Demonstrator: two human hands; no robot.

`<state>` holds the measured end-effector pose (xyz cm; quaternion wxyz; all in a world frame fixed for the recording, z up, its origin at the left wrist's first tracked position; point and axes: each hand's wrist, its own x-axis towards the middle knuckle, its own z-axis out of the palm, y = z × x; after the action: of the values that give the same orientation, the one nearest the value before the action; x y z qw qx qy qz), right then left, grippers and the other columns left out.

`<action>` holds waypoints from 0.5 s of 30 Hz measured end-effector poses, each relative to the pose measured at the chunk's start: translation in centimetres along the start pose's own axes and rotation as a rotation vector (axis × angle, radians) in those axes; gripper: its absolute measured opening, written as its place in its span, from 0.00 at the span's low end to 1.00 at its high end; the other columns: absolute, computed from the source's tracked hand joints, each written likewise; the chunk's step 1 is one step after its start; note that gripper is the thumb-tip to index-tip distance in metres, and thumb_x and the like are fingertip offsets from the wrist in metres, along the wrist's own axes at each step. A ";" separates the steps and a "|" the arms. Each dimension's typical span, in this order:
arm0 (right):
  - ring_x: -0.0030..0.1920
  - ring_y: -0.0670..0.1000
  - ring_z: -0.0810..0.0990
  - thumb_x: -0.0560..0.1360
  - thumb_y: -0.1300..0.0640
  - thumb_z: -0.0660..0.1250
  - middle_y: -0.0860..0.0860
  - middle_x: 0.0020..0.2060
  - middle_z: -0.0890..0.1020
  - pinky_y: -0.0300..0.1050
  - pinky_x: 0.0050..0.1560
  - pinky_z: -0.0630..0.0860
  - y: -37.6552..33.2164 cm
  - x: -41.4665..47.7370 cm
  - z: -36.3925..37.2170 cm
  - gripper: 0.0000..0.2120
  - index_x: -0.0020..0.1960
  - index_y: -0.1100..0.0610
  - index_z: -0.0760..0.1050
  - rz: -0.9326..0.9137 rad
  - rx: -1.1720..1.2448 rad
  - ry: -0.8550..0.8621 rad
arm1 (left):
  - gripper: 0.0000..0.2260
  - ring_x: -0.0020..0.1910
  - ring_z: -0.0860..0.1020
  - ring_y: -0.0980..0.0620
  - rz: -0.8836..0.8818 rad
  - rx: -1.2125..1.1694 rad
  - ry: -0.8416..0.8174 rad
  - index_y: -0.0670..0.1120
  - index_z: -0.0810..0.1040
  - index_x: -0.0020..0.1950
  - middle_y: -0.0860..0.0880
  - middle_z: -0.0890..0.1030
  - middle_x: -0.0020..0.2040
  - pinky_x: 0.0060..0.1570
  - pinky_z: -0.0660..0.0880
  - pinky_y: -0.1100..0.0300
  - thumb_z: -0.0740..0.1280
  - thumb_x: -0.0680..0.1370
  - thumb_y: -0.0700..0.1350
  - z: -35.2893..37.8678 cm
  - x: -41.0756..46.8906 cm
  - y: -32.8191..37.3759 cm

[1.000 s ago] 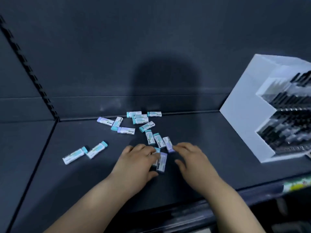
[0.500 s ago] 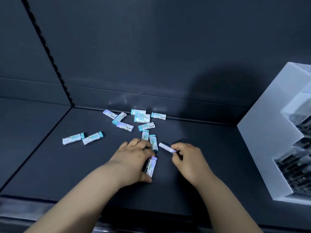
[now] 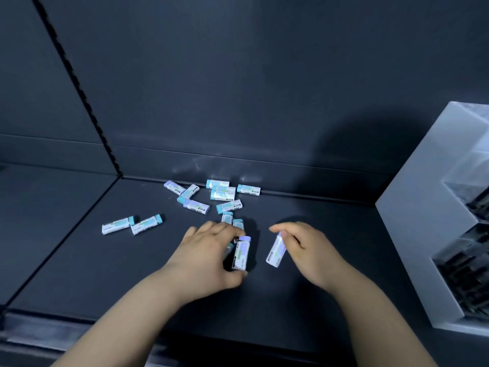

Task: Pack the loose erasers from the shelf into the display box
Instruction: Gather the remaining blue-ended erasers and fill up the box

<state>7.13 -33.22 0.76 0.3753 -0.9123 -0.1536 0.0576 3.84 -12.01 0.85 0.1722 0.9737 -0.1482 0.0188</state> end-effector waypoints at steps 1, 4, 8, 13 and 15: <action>0.55 0.41 0.72 0.79 0.56 0.56 0.42 0.53 0.76 0.19 0.49 0.61 0.1 0.1 0.1 0.13 0.60 0.49 0.75 0.000 -0.005 -0.021 | 0.28 0.59 0.64 0.62 -0.009 -0.004 0.006 0.61 0.67 0.62 0.65 0.70 0.59 0.51 0.55 0.63 0.66 0.64 0.65 -0.1 -0.1 0.0; 0.48 0.41 0.75 0.77 0.53 0.60 0.40 0.46 0.76 0.25 0.44 0.65 0.3 0.7 0.9 0.09 0.56 0.48 0.74 0.022 -0.033 -0.085 | 0.28 0.59 0.64 0.63 -0.030 -0.015 0.014 0.62 0.68 0.61 0.65 0.71 0.58 0.52 0.55 0.63 0.64 0.64 0.69 -0.2 -0.3 0.0; 0.49 0.46 0.76 0.75 0.51 0.63 0.45 0.45 0.79 0.40 0.50 0.72 0.1 1.7 2.2 0.05 0.49 0.48 0.76 -0.026 -0.176 -0.136 | 0.29 0.60 0.64 0.63 -0.063 -0.002 -0.006 0.63 0.67 0.62 0.65 0.71 0.59 0.54 0.56 0.62 0.65 0.63 0.70 -0.4 -0.5 0.0; 0.62 0.45 0.67 0.70 0.43 0.68 0.43 0.59 0.72 0.42 0.65 0.65 1.0 1.1 2.1 0.21 0.61 0.48 0.74 -0.063 -0.171 -0.162 | 0.31 0.62 0.63 0.62 -0.093 0.101 -0.032 0.61 0.67 0.64 0.64 0.70 0.61 0.52 0.54 0.63 0.67 0.63 0.68 -0.5 -0.8 -0.3; 0.63 0.44 0.62 0.63 0.37 0.71 0.41 0.61 0.68 0.39 0.66 0.59 1.2 0.6 1.9 0.35 0.66 0.45 0.68 -0.052 -0.214 -0.256 | 0.32 0.63 0.62 0.60 -0.075 0.189 -0.061 0.61 0.67 0.65 0.63 0.69 0.63 0.52 0.54 0.62 0.67 0.64 0.68 -0.4 -0.8 0.0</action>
<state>7.53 -32.57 -1.36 0.2547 -0.9280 -0.2289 0.1469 3.09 -11.60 1.17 0.0753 0.9906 -0.1143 -0.0036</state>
